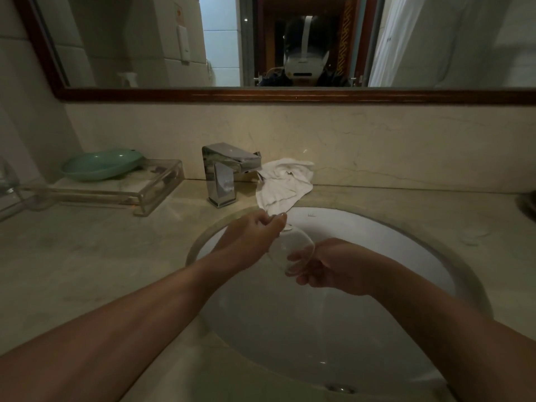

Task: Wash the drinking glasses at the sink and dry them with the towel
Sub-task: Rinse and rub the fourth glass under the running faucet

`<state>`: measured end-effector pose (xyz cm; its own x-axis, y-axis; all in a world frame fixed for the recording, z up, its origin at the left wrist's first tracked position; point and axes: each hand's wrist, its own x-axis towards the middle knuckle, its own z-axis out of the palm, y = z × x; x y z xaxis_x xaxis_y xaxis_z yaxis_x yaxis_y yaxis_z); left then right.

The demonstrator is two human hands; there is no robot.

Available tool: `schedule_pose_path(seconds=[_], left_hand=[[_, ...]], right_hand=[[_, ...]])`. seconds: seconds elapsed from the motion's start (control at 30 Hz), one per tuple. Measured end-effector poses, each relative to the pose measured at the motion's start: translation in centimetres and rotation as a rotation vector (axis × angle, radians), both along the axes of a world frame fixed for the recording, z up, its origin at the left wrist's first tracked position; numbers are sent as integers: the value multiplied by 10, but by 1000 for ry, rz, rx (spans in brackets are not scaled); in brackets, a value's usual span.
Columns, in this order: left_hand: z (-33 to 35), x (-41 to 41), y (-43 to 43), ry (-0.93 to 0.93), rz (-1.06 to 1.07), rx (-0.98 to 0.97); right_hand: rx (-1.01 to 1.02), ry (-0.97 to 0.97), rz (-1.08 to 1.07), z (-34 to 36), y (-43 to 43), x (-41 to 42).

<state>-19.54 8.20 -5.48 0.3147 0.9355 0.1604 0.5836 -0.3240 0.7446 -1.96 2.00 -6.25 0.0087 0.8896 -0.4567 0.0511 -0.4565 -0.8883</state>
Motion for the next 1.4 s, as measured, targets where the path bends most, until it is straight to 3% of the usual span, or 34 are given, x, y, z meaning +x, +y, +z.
schedule_pose_path(seconds=[0.2, 0.33, 0.4, 0.47, 0.53, 0.6, 0.7, 0.8, 0.9, 1.03, 1.17, 1.4], left_hand=[[0, -9, 1, 135, -75, 492], [1, -4, -4, 65, -95, 557], [-2, -1, -3, -32, -77, 423], [-5, 0, -1, -107, -139, 108], [-7, -2, 1, -103, -235, -259], [-9, -2, 1, -27, -315, -429], [-14, -1, -2, 85, -356, -394], [-16, -3, 0, -29, -281, -432], [-14, -5, 8, -164, -212, -478], [-9, -7, 10, -219, -138, -514], [-9, -7, 12, -244, -78, -590], [-4, -4, 17, -445, 67, -621]], right_hand=[[-80, 132, -20, 3, -2, 8], [-125, 346, 47, 5, -5, 10], [-92, 384, 92, 7, -6, 7], [-42, 328, 32, 7, -4, 8], [13, 188, -76, 5, -2, 11], [94, -26, -99, 3, -2, 10], [218, -180, -47, -2, -3, 5], [255, -64, -135, 2, 4, 10], [438, -259, -234, 16, 24, 18], [620, -387, -95, 51, 61, 0], [691, -384, -69, 74, 105, -23], [703, -374, -274, 68, 151, -46]])
